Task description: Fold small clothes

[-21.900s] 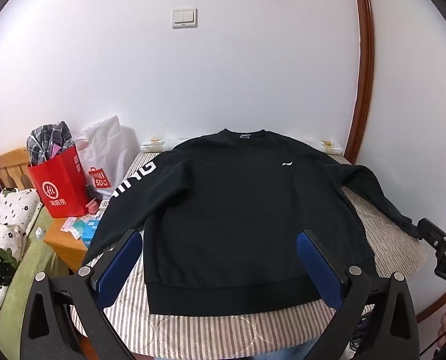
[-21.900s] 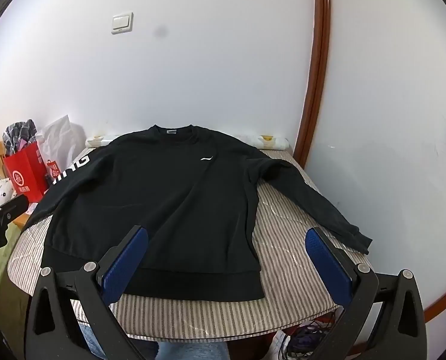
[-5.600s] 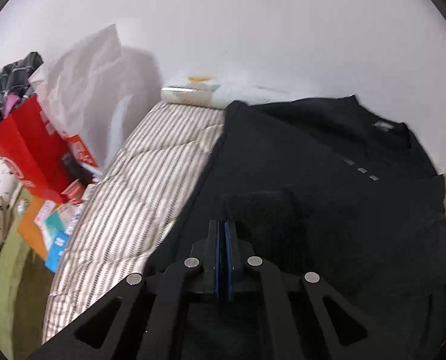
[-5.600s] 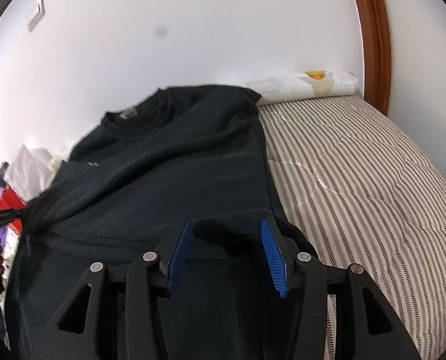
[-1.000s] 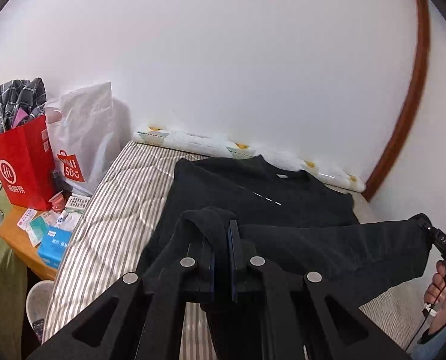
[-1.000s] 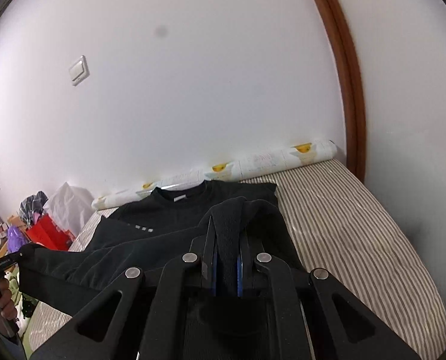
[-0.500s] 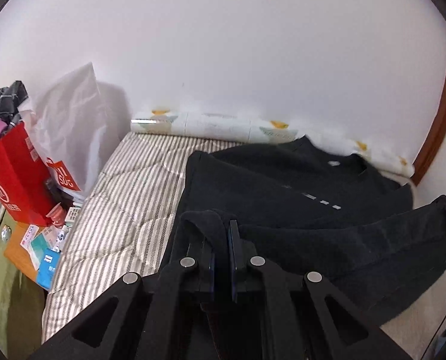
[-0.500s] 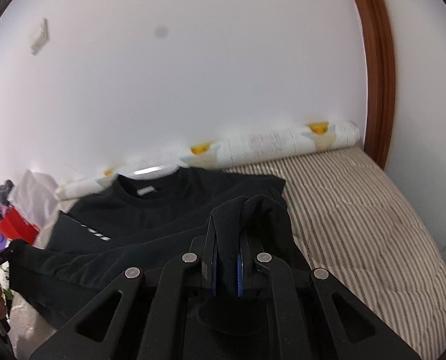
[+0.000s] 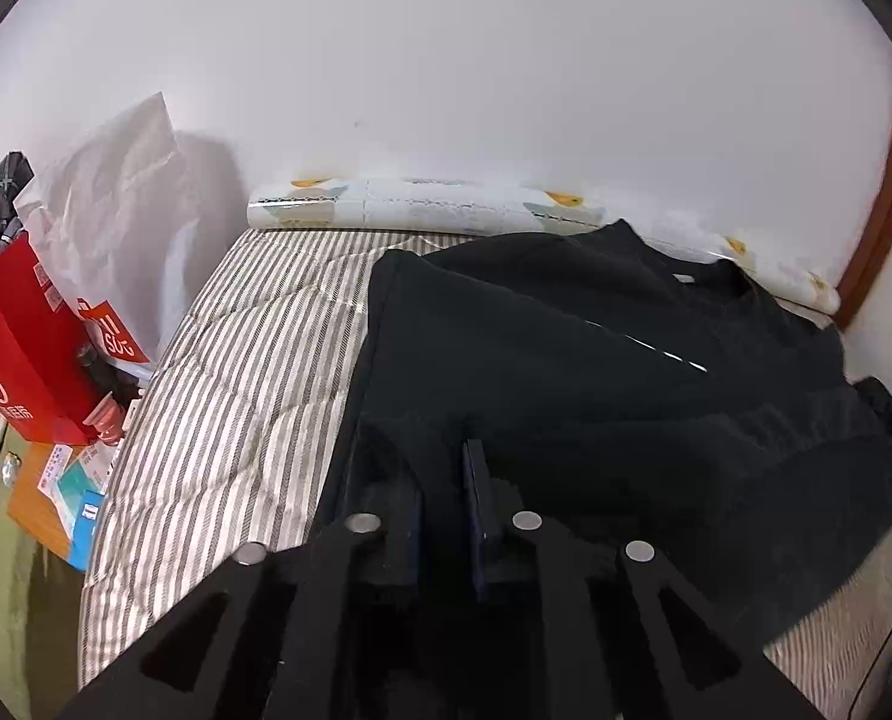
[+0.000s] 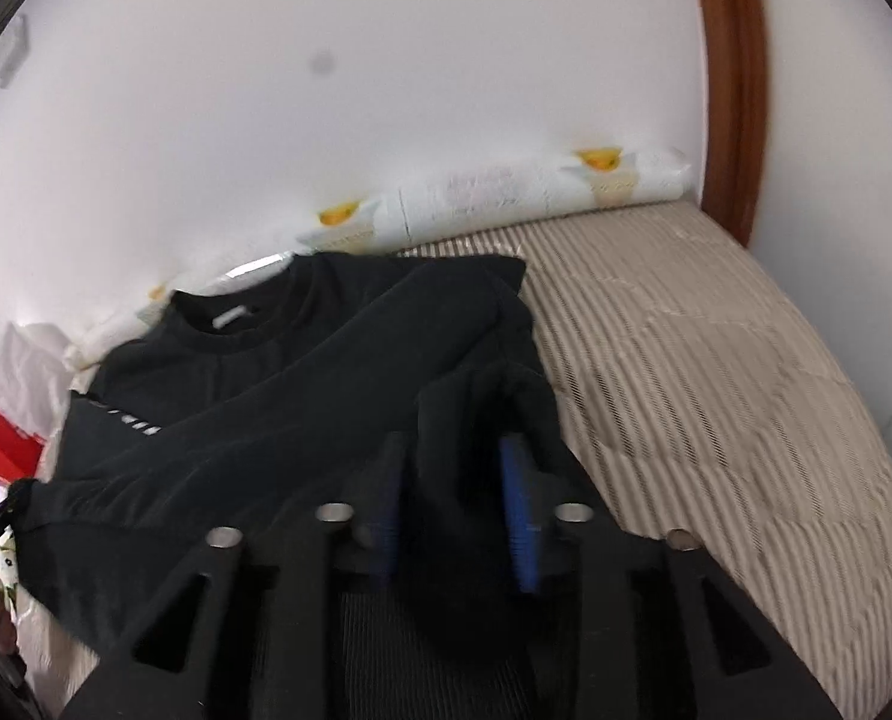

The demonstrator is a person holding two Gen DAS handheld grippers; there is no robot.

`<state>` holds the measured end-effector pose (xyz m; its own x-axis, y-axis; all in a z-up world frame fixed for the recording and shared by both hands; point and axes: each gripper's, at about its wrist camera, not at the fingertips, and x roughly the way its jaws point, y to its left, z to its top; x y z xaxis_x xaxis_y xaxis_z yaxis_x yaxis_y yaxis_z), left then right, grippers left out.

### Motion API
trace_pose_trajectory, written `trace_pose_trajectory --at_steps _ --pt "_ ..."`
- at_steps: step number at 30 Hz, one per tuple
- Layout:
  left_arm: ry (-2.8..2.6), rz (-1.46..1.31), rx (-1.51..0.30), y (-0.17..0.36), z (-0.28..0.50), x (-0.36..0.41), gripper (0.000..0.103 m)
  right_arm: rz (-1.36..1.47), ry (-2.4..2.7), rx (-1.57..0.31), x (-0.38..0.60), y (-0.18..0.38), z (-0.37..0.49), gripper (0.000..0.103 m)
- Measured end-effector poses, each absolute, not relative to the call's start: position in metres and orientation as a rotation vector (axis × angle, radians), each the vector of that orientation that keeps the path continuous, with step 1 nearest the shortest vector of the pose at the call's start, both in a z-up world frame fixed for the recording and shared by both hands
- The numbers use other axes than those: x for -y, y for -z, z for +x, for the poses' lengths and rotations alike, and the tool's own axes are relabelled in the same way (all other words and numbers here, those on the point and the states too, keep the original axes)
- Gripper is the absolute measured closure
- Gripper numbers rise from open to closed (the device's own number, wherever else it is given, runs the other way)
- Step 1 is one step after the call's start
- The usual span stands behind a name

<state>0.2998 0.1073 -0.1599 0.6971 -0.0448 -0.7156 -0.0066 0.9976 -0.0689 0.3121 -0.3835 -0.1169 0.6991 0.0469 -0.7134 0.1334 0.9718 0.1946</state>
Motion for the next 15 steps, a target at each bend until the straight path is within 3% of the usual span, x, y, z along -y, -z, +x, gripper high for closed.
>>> trace_pose_trajectory --at_steps 1,3,4,15 --pt "0.024 -0.072 -0.801 0.158 0.294 -0.109 0.075 0.232 0.048 -0.779 0.387 0.111 0.298 0.054" --pt "0.034 -0.097 -0.796 0.155 0.279 -0.116 0.056 0.208 0.072 -0.750 0.394 0.103 0.270 0.051" --pt "0.038 -0.117 -0.795 0.156 0.271 -0.120 0.052 0.199 0.083 -0.749 0.398 0.102 0.261 0.050" --pt "0.019 -0.233 -0.886 0.199 0.196 -0.145 0.042 0.317 0.121 -0.846 0.433 0.141 0.201 0.048"
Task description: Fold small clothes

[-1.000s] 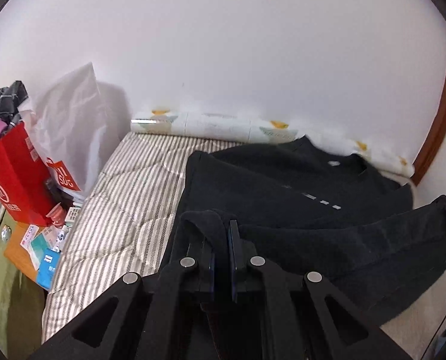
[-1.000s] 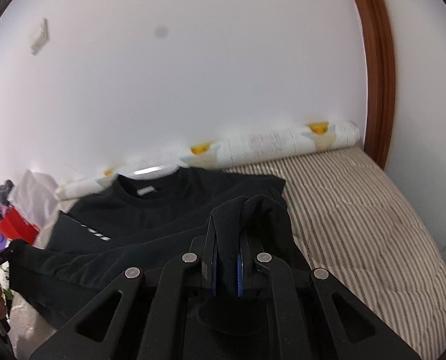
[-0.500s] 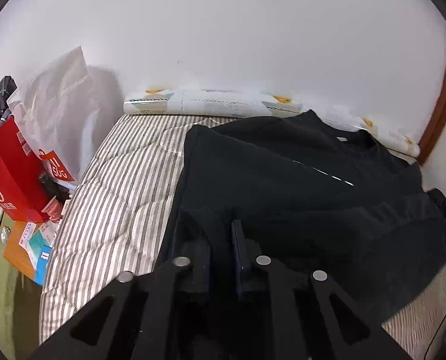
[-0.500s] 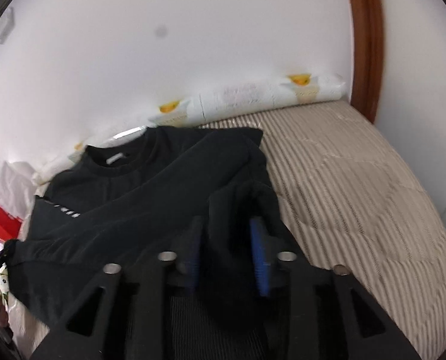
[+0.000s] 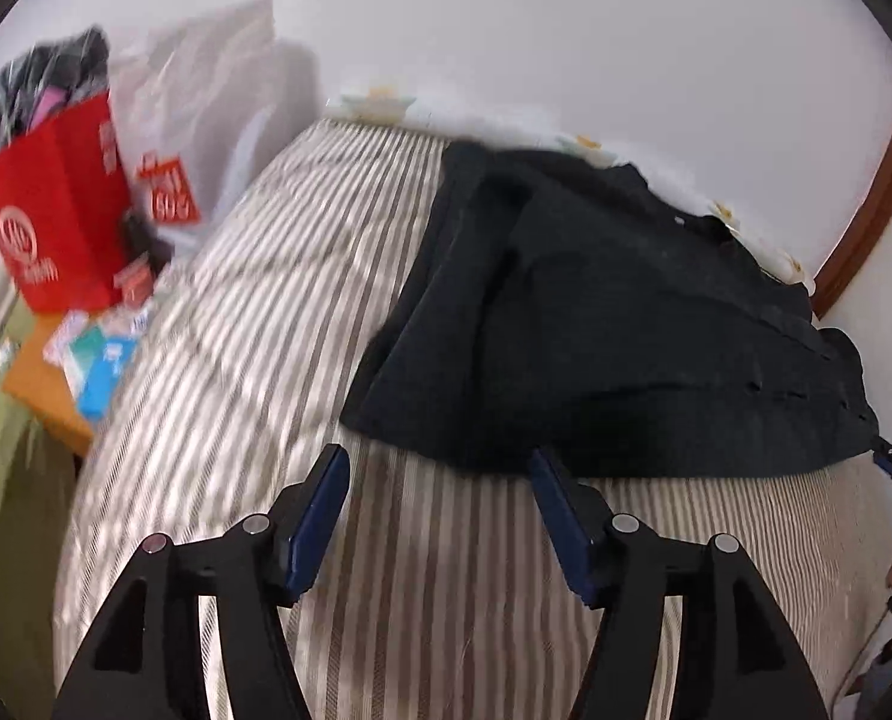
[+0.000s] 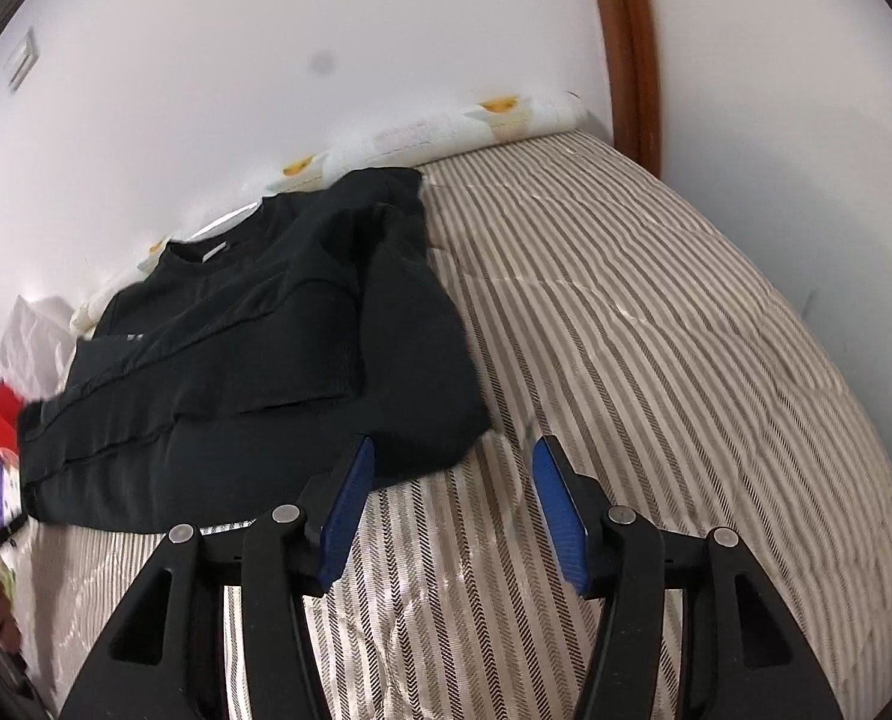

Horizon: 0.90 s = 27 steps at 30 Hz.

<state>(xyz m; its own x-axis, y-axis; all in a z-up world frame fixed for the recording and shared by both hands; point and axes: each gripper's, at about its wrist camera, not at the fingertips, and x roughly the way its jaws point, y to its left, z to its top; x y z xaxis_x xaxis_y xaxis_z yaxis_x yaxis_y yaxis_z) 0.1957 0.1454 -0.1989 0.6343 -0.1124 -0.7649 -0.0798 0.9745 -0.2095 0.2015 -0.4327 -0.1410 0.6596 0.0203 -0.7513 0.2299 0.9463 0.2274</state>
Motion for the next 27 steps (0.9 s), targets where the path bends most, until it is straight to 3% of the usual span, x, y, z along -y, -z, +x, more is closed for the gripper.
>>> trace_pose_trajectory --at_steps 3,11,13,14,15,16,18,27 --pt "0.052 -0.300 -0.898 0.206 0.197 -0.150 0.040 0.437 0.114 -0.811 0.442 0.145 0.203 0.042" --pt "0.052 -0.377 -0.884 0.213 0.225 -0.148 0.041 0.472 0.127 -0.835 0.437 0.156 0.227 0.043" --pt "0.047 -0.362 -0.875 0.213 0.230 -0.143 0.042 0.481 0.125 -0.834 0.438 0.161 0.230 0.049" --pt "0.044 -0.361 -0.870 0.214 0.232 -0.142 0.048 0.489 0.104 -0.836 0.437 0.164 0.232 0.055" --pt "0.039 -0.362 -0.864 0.214 0.233 -0.141 0.056 0.503 0.057 -0.838 0.435 0.166 0.234 0.075" --pt "0.037 -0.363 -0.860 0.213 0.233 -0.140 0.061 0.506 0.041 -0.835 0.434 0.166 0.234 0.078" --pt "0.013 -0.342 -0.849 0.210 0.231 -0.138 0.087 0.464 0.041 -0.801 0.430 0.161 0.231 0.082" --pt "0.033 -0.312 -0.840 0.192 0.203 -0.142 0.092 0.418 0.025 -0.719 0.422 0.134 0.194 0.085"
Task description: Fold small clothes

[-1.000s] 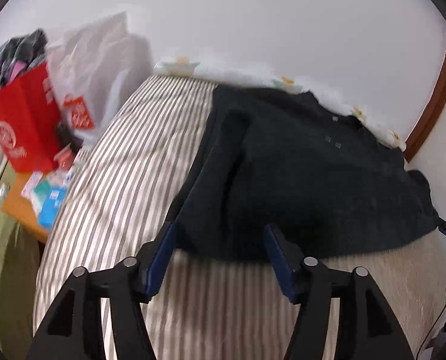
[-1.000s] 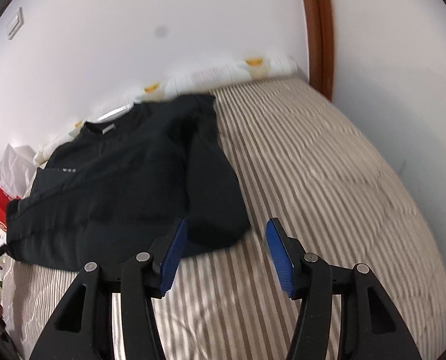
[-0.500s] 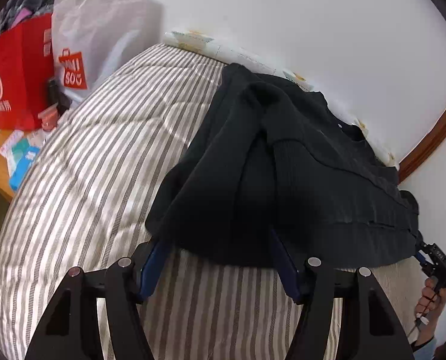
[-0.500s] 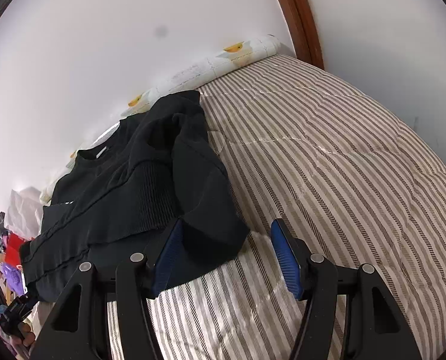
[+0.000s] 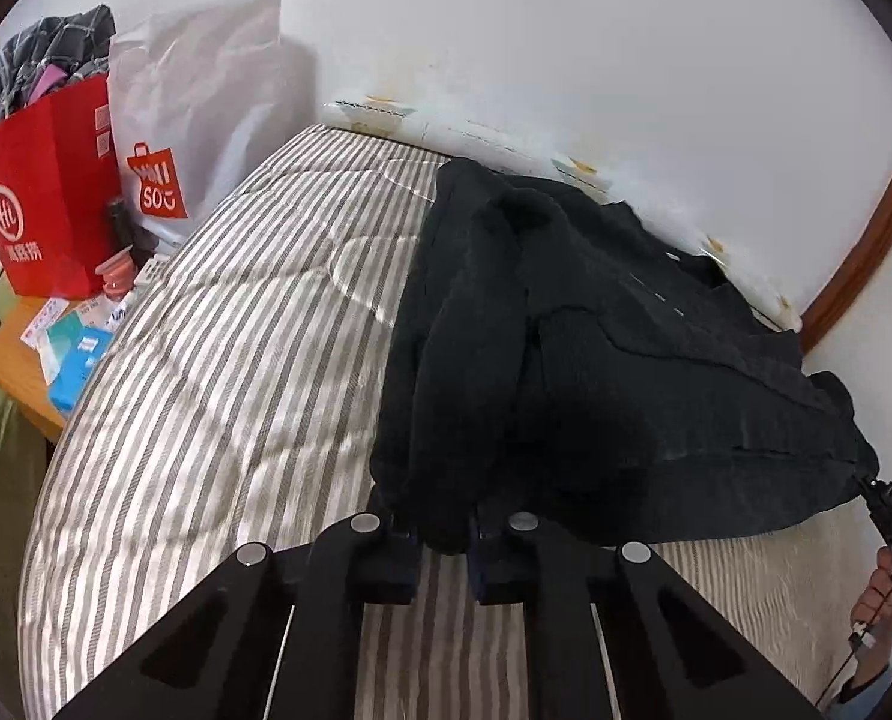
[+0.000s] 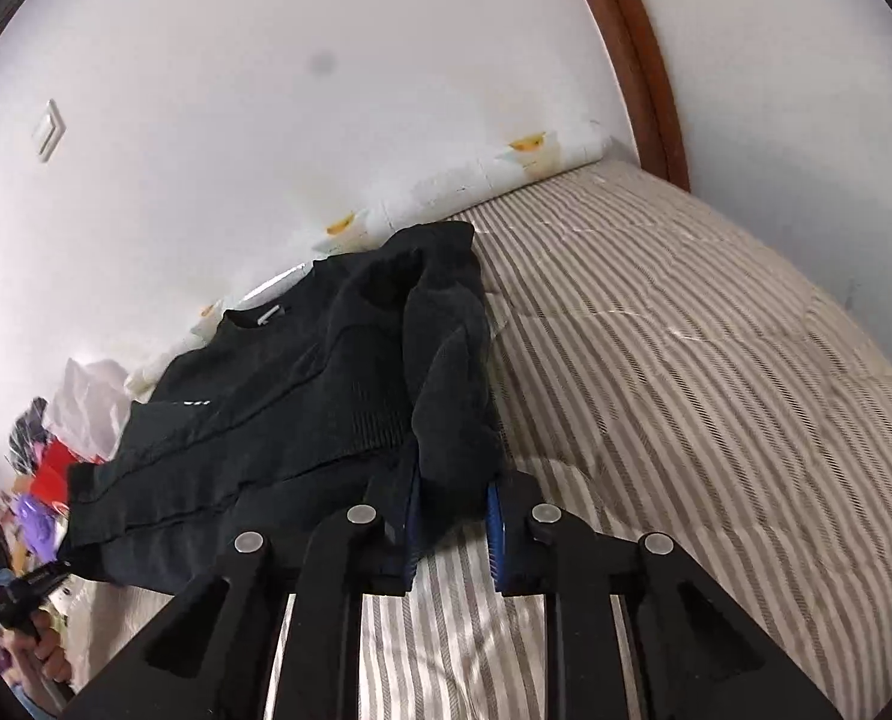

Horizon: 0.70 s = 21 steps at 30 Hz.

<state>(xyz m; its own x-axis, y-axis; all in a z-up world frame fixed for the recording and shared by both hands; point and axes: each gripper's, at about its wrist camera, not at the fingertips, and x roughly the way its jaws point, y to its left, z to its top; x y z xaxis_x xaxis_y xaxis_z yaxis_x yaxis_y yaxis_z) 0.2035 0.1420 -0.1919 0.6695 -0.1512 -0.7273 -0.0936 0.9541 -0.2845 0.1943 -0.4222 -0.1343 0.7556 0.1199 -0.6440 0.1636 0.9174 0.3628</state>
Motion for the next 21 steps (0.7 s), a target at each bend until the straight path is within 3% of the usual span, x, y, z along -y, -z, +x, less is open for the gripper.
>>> trace_pose_trajectory --at_steps 15,21 --pt "0.078 -0.223 -0.860 0.194 0.106 -0.127 0.092 0.313 0.080 -0.761 0.427 0.127 0.087 0.085" --pt "0.033 -0.163 -0.842 0.187 0.087 -0.115 0.089 0.297 0.120 -0.784 0.428 0.127 0.068 0.078"
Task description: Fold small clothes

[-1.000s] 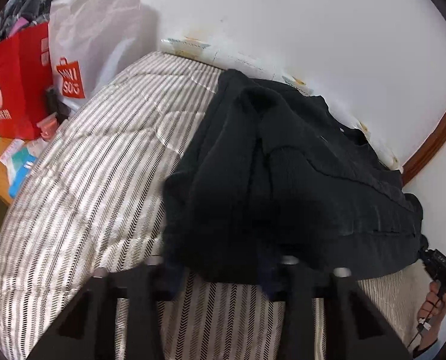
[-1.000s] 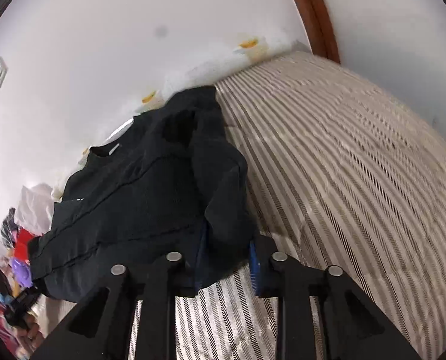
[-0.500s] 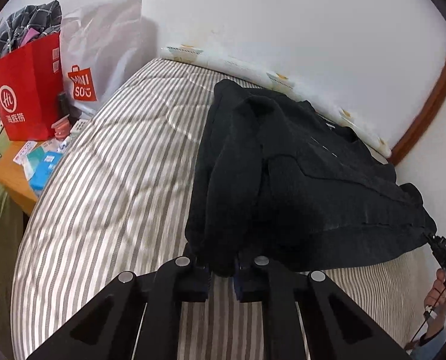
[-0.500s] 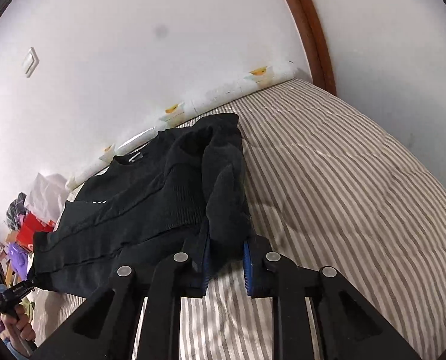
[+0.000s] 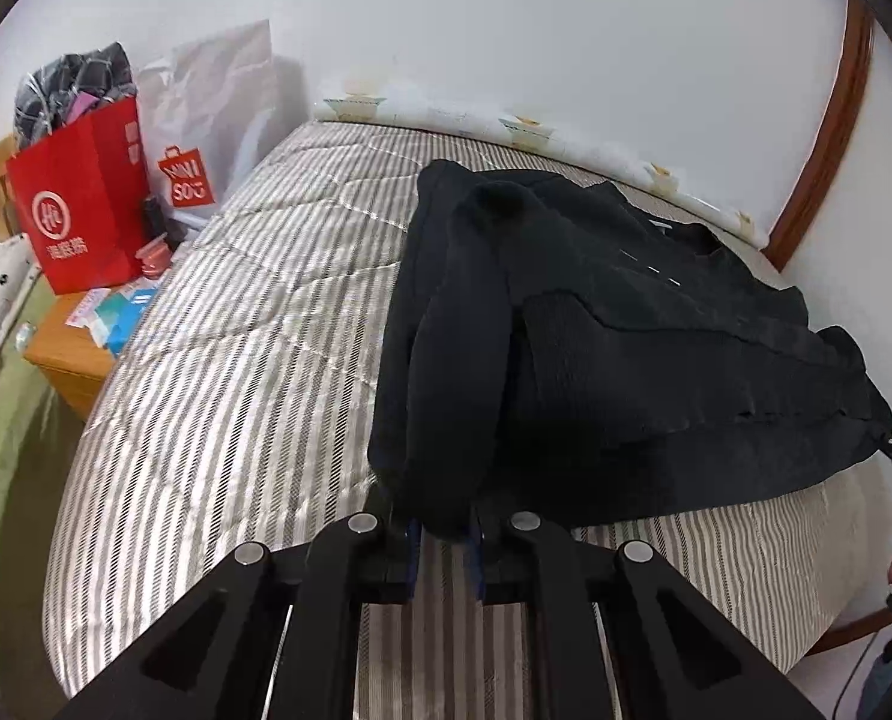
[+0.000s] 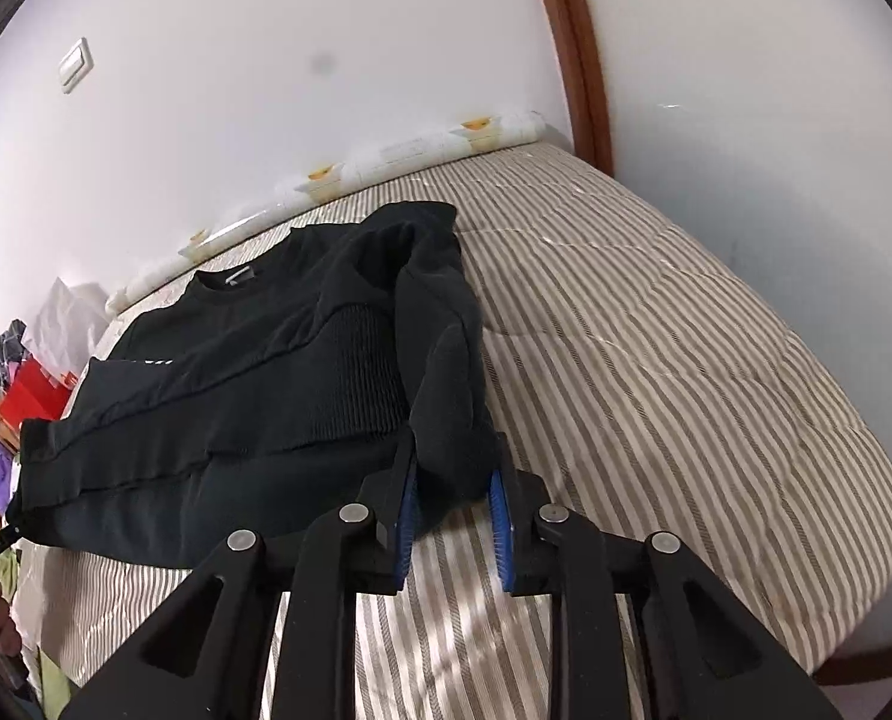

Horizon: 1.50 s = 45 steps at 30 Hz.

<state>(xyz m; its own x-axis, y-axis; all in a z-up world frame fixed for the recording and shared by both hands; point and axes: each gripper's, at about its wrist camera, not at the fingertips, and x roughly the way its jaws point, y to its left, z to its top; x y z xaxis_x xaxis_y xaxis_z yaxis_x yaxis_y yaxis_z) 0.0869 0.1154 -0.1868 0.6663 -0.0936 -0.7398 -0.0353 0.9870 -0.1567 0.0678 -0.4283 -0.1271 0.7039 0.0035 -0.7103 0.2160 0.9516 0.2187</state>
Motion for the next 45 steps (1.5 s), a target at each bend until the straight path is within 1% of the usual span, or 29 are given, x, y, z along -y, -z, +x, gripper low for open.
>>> trace_pose_trajectory --at_steps 3,7,9,10,11,16,19,20,21,23,24,25,26,30,38,40,45 --pt "0.016 -0.160 -0.846 0.184 0.080 -0.115 0.089 0.273 0.143 -0.774 0.425 0.120 0.057 0.076" --pt "0.012 -0.151 -0.816 0.178 0.069 -0.113 0.088 0.183 0.168 -0.746 0.408 0.105 0.048 0.066" --pt "0.015 -0.133 -0.806 0.176 0.063 -0.110 0.088 0.130 0.176 -0.719 0.397 0.097 0.042 0.063" --pt "0.014 -0.122 -0.796 0.176 0.060 -0.107 0.088 0.101 0.173 -0.707 0.390 0.093 0.039 0.059" --pt "0.011 -0.112 -0.786 0.175 0.057 -0.105 0.088 0.082 0.167 -0.705 0.384 0.091 0.038 0.057" --pt "0.056 -0.089 -0.769 0.170 0.046 -0.094 0.088 0.000 0.145 -0.655 0.350 0.085 0.032 0.056" --pt "0.110 -0.087 -0.779 0.169 0.047 -0.087 0.088 0.006 0.088 -0.686 0.336 0.091 0.042 0.056" --pt "0.114 -0.087 -0.768 0.168 0.047 -0.085 0.086 0.008 0.065 -0.704 0.331 0.094 0.047 0.056" --pt "0.122 -0.087 -0.759 0.167 0.048 -0.084 0.082 0.009 0.038 -0.721 0.327 0.098 0.053 0.057" --pt "0.154 -0.098 -0.750 0.169 0.052 -0.079 0.078 0.015 0.000 -0.751 0.318 0.109 0.067 0.062" --pt "0.160 -0.108 -0.749 0.169 0.053 -0.078 0.078 0.020 -0.007 -0.764 0.315 0.115 0.073 0.075" --pt "0.172 -0.127 -0.749 0.170 0.055 -0.077 0.078 0.027 -0.013 -0.781 0.314 0.121 0.080 0.092" --pt "0.195 -0.153 -0.753 0.172 0.058 -0.076 0.078 0.037 -0.022 -0.801 0.313 0.126 0.086 0.096" --pt "0.243 -0.175 -0.790 0.178 0.069 -0.067 0.079 0.073 -0.033 -0.836 0.316 0.143 0.102 0.097" --pt "0.326 -0.120 -0.887 0.191 0.104 -0.037 0.079 0.076 -0.038 -0.852 0.318 0.148 0.120 0.097" --pt "0.308 -0.100 -0.906 0.196 0.111 -0.033 0.079 0.064 -0.021 -0.872 0.318 0.153 0.126 0.101" --pt "0.277 -0.075 -0.930 0.197 0.125 -0.026 0.079 0.077 -0.014 -0.890 0.321 0.152 0.136 0.102"
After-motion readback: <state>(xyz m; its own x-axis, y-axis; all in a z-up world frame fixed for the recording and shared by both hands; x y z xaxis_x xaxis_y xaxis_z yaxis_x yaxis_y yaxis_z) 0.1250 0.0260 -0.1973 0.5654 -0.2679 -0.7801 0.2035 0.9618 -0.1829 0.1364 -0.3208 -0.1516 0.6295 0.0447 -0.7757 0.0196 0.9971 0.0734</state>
